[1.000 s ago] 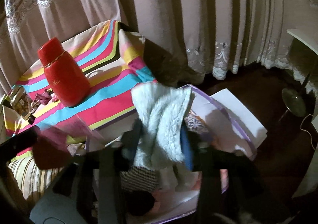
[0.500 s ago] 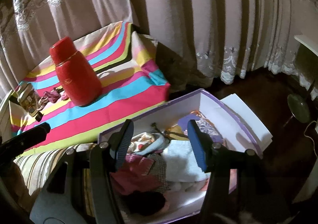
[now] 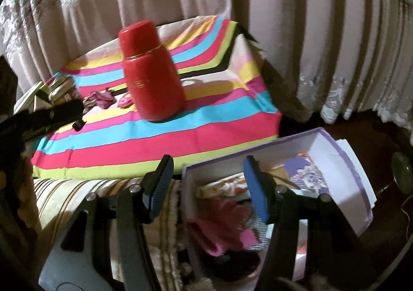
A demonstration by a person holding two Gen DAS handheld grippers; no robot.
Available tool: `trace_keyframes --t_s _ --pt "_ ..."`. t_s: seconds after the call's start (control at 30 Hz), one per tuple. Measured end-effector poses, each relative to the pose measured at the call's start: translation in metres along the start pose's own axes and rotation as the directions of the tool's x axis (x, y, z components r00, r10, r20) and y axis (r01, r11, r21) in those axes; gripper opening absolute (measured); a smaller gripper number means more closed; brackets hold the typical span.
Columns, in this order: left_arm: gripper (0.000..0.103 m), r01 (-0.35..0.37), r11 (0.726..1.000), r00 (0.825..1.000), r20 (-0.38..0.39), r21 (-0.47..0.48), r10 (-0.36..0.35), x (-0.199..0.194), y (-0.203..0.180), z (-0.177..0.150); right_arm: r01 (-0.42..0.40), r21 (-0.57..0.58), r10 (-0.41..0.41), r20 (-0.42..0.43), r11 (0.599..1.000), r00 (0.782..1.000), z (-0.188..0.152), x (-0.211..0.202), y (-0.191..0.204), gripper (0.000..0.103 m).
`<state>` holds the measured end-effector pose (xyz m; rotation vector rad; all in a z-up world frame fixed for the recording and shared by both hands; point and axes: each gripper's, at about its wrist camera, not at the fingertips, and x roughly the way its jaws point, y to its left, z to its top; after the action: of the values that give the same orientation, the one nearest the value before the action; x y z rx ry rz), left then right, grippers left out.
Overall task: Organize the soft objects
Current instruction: 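Move both open grippers back over the bed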
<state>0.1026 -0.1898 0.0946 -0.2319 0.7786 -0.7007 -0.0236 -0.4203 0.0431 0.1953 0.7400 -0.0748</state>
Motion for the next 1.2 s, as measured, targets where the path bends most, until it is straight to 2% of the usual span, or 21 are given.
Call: trace_keyframes --t_s 0.33,0.5,0.63,0.8,0.9,1.03,1.2 --pt "0.055 -0.132 0.988 0.989 0.057 -0.081 0.137 -0.022 0.075 0.04 -0.064 -0.092 0.06 -0.049 0.994 0.997 0.005 0.023 0.049 0.06" --pt "0.055 -0.2 0.968 0.972 0.093 -0.152 0.216 -0.036 0.119 0.065 -0.105 -0.138 0.096 -0.07 0.985 0.993 0.008 0.035 0.077 0.06" --pt "0.055 -0.28 0.939 0.945 0.113 -0.198 0.306 -0.044 0.154 0.076 -0.135 -0.168 0.122 -0.089 0.976 0.989 0.011 0.045 0.096 0.06" --pt "0.055 -0.359 0.895 0.913 0.099 -0.266 0.396 -0.047 0.203 0.076 -0.17 -0.21 0.149 -0.111 0.963 0.983 0.017 0.058 0.121 0.06" --pt "0.055 -0.384 0.872 0.902 0.08 -0.303 0.424 -0.047 0.229 0.071 -0.186 -0.236 0.16 -0.124 0.954 0.979 0.02 0.068 0.138 0.06" --pt "0.054 -0.436 0.841 0.879 0.05 -0.321 0.475 -0.043 0.259 0.062 -0.204 -0.27 0.171 -0.143 0.941 0.975 0.025 0.081 0.158 0.06" --pt "0.052 -0.458 0.833 0.876 0.0 -0.31 0.482 -0.025 0.285 0.051 -0.23 -0.307 0.187 -0.162 0.924 0.969 0.033 0.101 0.188 0.063"
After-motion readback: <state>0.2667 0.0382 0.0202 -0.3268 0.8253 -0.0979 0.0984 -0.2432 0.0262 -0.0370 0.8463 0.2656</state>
